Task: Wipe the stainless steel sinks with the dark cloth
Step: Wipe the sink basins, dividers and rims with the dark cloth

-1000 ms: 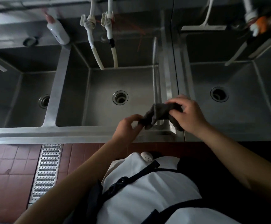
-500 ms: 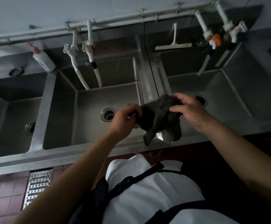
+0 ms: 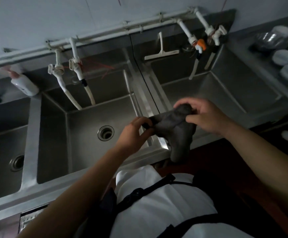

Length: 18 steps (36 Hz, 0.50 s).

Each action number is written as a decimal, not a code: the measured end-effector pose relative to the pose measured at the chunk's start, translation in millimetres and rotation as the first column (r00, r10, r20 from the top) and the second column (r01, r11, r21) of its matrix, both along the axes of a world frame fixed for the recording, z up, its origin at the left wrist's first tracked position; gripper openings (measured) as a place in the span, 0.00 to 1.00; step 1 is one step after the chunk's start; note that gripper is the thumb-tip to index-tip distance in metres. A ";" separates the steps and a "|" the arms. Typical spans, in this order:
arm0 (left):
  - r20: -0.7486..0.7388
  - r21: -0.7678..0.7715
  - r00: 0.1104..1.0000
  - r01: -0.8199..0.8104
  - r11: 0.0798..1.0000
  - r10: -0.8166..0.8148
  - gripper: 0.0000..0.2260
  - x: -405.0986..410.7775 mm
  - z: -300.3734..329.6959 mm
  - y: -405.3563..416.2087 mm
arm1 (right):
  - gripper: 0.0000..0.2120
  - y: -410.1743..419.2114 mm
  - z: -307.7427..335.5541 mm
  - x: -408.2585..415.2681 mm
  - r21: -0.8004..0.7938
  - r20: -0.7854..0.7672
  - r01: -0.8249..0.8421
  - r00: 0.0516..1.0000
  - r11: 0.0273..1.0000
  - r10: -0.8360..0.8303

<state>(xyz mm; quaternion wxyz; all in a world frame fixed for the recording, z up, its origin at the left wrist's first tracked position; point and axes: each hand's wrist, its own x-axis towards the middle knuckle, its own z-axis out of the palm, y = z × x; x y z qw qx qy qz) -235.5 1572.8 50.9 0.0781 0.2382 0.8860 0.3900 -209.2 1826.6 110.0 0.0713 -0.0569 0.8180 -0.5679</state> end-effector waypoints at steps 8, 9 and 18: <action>0.066 0.042 0.995 0.066 0.997 -0.068 0.05 -9.8 16.7 -10.4 | 0.13 11.2 -6.2 11.4 0.131 -0.035 0.025 0.999 0.991 -0.021; 0.059 0.031 0.995 0.080 0.996 -0.082 0.05 -12.4 20.0 -12.1 | 0.11 12.0 -6.1 11.7 0.149 -0.045 0.036 0.999 0.988 -0.029; -0.052 -0.177 0.976 0.198 0.964 -0.210 0.07 -43.6 48.3 -15.4 | 0.12 10.3 1.3 4.9 0.179 -0.197 0.192 0.968 0.965 -0.156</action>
